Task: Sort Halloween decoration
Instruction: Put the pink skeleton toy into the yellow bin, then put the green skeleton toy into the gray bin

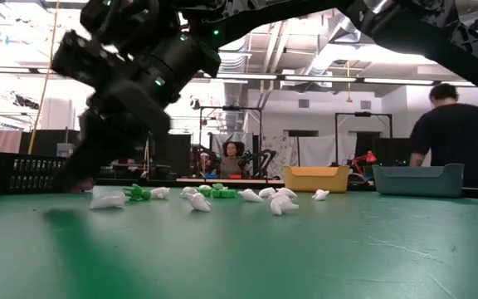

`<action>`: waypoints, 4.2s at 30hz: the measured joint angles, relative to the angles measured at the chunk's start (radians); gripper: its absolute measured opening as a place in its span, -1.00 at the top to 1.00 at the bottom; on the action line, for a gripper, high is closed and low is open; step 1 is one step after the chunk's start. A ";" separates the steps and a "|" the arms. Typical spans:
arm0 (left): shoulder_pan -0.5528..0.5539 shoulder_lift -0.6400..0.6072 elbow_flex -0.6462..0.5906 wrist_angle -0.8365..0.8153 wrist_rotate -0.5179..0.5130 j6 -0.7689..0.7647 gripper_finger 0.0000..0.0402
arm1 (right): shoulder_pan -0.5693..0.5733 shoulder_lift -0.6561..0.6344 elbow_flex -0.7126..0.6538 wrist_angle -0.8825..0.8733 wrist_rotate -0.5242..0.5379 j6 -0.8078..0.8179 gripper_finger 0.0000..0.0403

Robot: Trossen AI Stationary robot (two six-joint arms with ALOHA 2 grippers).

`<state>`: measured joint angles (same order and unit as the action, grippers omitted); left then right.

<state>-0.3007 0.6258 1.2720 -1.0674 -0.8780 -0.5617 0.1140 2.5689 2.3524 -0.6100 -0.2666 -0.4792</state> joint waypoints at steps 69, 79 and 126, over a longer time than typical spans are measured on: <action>0.000 0.000 0.000 -0.018 -0.039 0.026 0.01 | -0.013 0.213 0.003 1.140 -0.020 0.492 0.95; 0.000 0.000 0.000 -0.020 -0.035 0.031 0.01 | -0.014 0.213 0.003 1.134 -0.019 0.486 0.53; 0.014 0.228 0.000 0.172 0.110 0.278 0.01 | -0.158 -0.868 -0.020 -0.954 0.424 0.491 0.45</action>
<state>-0.2863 0.8542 1.2724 -0.8956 -0.7683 -0.2840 -0.0443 1.7013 2.3320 -1.5645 0.1578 0.0114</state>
